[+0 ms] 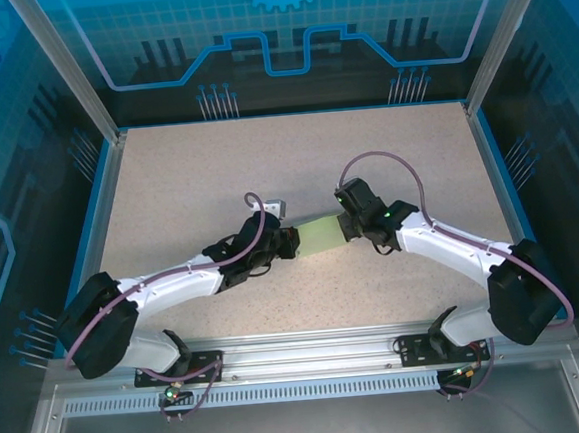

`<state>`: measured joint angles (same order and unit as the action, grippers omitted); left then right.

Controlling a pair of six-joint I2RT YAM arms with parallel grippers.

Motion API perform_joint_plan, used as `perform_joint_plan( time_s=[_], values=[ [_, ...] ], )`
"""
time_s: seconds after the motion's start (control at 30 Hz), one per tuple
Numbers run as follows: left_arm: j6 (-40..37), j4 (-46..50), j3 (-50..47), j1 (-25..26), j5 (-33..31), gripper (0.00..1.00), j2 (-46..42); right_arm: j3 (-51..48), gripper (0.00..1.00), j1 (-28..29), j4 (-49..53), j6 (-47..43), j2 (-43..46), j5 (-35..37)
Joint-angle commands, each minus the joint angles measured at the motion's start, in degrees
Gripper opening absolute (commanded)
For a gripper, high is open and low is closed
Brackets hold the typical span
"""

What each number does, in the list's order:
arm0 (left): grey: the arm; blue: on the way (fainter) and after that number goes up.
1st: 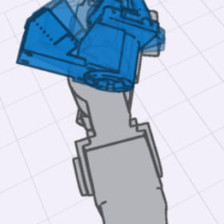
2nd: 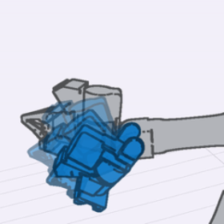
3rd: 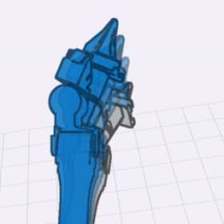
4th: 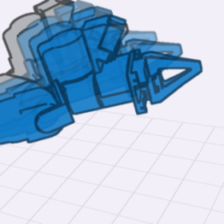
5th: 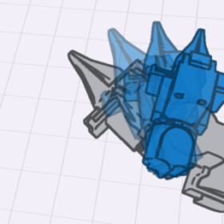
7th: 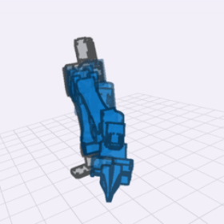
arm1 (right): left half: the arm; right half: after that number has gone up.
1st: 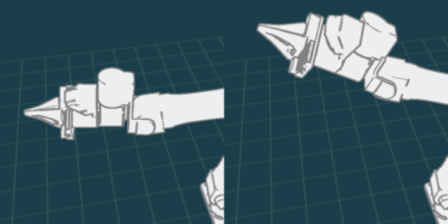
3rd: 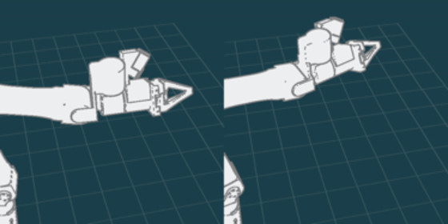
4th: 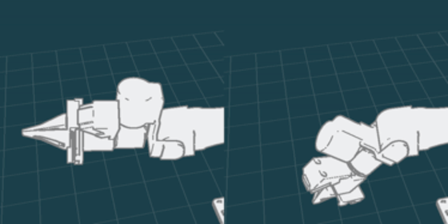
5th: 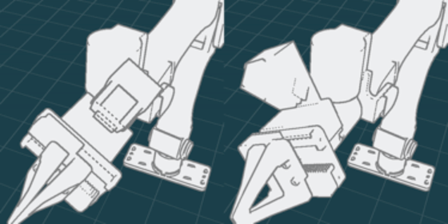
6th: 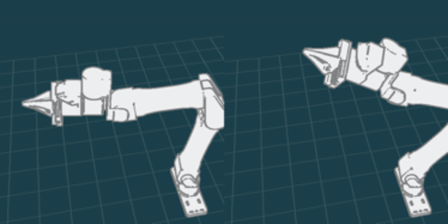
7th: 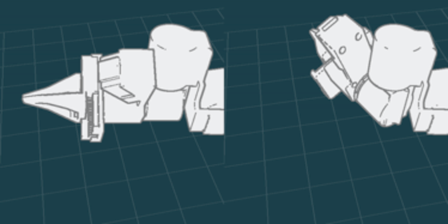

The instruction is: Fold the paper box

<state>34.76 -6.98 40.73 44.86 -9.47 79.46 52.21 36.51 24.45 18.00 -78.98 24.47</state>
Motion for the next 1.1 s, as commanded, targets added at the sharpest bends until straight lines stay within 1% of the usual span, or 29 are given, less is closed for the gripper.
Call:
perform_joint_plan(
  time_s=[0.0,0.2,0.4,0.47,0.53,0.67,0.8,1.07],
  values=[
    [-2.81,1.45,-1.53,0.49,-0.80,0.15,-2.26,-1.49,0.00,1.69,1.83,-0.86,0.13,-0.36],
    [-3.84,2.77,-1.34,0.49,-1.15,0.32,-5.29,-1.49,0.00,1.77,2.51,-0.77,0.14,0.49],
    [-4.76,4.34,-0.75,0.41,-1.07,0.47,-7.92,-1.43,0.00,1.90,2.80,-0.60,0.05,0.62],
    [-4.93,3.98,-0.65,-0.16,-0.84,0.51,-8.95,-1.40,0.00,1.98,2.91,-0.60,0.11,0.83],
    [-3.96,3.52,-0.28,-1.79,0.70,0.55,-9.06,-1.34,0.00,1.98,2.88,-0.60,0.01,0.84],
    [-0.62,2.47,1.13,-6.26,6.56,0.58,-6.82,-1.14,0.00,2.09,2.98,-0.61,-0.04,0.83],
    [2.33,0.83,2.49,-9.52,11.64,0.58,-3.19,-0.79,0.00,2.24,2.97,-0.77,-0.23,0.91],
    [3.40,-0.76,3.93,-10.06,15.43,0.58,1.81,-0.69,0.00,2.23,3.19,-0.79,-0.32,1.17]
  ],
)
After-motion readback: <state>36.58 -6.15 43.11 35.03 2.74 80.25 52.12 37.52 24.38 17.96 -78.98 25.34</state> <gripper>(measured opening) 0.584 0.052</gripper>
